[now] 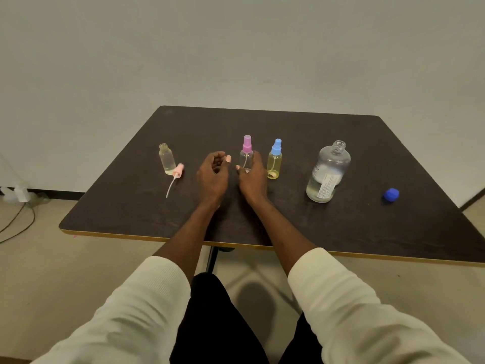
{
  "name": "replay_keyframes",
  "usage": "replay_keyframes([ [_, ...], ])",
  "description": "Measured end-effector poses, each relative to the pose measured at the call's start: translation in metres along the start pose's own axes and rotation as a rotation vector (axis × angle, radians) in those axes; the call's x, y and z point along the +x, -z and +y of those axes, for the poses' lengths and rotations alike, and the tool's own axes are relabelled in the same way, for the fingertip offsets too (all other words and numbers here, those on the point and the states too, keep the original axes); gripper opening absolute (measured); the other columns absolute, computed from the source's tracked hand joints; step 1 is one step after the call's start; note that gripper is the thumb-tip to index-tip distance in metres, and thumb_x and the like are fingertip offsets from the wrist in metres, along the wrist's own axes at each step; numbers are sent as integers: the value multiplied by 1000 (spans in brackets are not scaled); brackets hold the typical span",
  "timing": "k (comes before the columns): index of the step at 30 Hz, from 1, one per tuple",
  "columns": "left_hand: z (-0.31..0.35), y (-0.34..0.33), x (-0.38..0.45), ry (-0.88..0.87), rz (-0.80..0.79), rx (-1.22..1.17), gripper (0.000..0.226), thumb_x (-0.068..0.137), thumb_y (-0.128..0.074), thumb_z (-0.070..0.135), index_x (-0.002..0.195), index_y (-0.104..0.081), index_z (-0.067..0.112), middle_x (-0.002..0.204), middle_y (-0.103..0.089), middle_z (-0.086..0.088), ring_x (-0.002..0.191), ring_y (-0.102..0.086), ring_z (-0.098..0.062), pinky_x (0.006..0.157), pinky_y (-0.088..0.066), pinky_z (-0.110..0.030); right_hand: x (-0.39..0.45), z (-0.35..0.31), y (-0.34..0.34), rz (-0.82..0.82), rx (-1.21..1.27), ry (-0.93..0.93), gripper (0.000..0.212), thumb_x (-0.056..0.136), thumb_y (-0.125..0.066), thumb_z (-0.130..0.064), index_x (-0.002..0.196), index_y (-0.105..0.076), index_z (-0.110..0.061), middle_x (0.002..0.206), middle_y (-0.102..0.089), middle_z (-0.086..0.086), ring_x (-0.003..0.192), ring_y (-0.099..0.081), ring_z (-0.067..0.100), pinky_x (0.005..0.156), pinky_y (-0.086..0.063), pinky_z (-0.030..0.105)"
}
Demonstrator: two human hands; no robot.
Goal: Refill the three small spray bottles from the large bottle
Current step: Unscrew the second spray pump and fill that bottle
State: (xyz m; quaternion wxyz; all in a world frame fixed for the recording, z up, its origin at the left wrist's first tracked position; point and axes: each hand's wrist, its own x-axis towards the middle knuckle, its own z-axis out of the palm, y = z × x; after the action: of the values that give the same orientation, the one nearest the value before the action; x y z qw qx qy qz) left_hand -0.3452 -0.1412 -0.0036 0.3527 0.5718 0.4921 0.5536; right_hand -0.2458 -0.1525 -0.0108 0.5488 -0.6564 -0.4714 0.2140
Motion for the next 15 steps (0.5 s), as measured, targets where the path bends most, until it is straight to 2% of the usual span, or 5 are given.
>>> replay_keyframes([
  [2, 1, -1, -2, -43, -40, 8, 30, 97, -64, 27, 125, -63, 16, 110, -67, 9, 100, -62, 4, 80, -47, -5, 1, 0, 3, -17, 19, 33, 20, 90, -62, -13, 109, -57, -18, 97, -63, -4, 87, -61, 9, 75, -49, 28],
  [6, 1, 0, -6, -131, -95, 45, 40, 95, -66, 32, 132, -62, 17, 118, -67, 10, 106, -62, 7, 84, -48, -7, -8, 1, 15, -101, 58, 47, 14, 92, -61, -18, 105, -61, -24, 90, -65, -10, 83, -62, 2, 72, -52, 22],
  [10, -2, 1, -10, -262, -192, 74, 42, 95, -66, 33, 132, -62, 15, 124, -68, -1, 113, -64, -6, 93, -53, -21, -22, 4, 29, -152, 67, 76, 20, 91, -63, -13, 107, -64, -24, 91, -67, -13, 84, -64, -1, 70, -53, 17],
  [13, -2, 1, -13, -315, -213, 89, 40, 95, -68, 31, 131, -63, 13, 121, -69, -1, 110, -64, -6, 93, -53, -22, -29, 4, 35, -145, 68, 73, 24, 88, -66, -10, 109, -65, -21, 92, -68, -9, 84, -65, 2, 69, -55, 19],
  [15, -2, 2, -14, -358, -194, 84, 42, 94, -68, 31, 131, -62, 13, 120, -68, 1, 109, -65, -6, 91, -52, -19, -31, 2, 37, -149, 64, 77, 25, 86, -68, -6, 105, -63, -23, 90, -67, -9, 81, -64, 2, 65, -51, 12],
])
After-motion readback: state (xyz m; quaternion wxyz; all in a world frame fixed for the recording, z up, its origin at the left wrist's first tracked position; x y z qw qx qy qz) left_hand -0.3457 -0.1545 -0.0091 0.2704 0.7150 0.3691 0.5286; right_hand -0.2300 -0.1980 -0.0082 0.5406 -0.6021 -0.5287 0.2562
